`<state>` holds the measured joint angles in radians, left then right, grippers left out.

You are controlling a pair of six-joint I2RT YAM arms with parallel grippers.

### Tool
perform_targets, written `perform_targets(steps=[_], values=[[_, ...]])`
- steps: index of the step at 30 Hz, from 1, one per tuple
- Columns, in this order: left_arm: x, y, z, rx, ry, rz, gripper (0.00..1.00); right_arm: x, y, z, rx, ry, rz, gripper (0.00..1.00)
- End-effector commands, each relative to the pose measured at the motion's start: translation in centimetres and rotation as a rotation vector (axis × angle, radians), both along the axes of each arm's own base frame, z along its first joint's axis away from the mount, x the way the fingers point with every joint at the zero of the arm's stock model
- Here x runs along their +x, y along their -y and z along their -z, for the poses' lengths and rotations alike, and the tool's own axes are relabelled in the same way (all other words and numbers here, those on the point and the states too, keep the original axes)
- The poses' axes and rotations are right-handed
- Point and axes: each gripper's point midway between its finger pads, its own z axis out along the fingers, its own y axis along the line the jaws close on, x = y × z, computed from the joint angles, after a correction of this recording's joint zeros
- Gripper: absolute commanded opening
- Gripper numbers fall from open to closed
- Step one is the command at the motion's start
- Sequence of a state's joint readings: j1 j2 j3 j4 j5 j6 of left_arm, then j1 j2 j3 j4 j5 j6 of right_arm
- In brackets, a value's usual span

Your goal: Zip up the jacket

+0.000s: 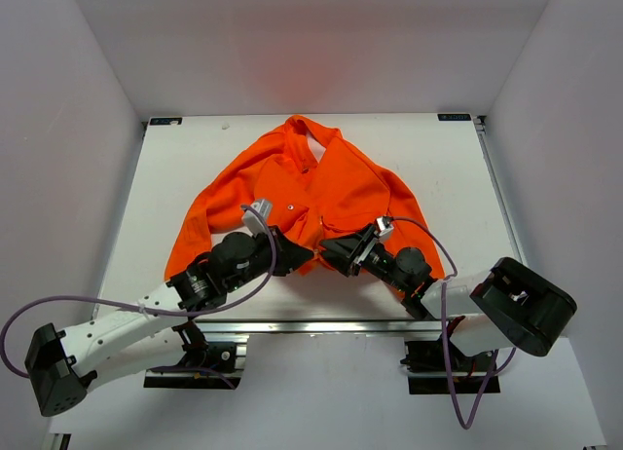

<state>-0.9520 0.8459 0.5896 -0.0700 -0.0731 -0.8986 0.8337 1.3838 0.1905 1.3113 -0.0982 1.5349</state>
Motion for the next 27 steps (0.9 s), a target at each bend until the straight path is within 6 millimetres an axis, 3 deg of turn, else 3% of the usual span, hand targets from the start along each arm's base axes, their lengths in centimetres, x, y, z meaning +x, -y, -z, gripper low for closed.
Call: perform_targets(steps=[1, 19, 27], values=[[-0.1, -0.2, -1.3, -0.062, 0.012, -0.015, 0.00, -2.7, 3.3, -12.9, 0.441, 0.359, 0.015, 0.64], [0.0, -1.4, 0.4, -0.022, -0.021, -0.063, 0.00, -2.8, 3.7, -12.5, 0.448, 0.325, 0.016, 0.55], [0.0, -0.9, 0.7, -0.016, -0.024, -0.047, 0.00, -3.0, 3.5, -12.7, 0.446, 0.341, 0.000, 0.52]])
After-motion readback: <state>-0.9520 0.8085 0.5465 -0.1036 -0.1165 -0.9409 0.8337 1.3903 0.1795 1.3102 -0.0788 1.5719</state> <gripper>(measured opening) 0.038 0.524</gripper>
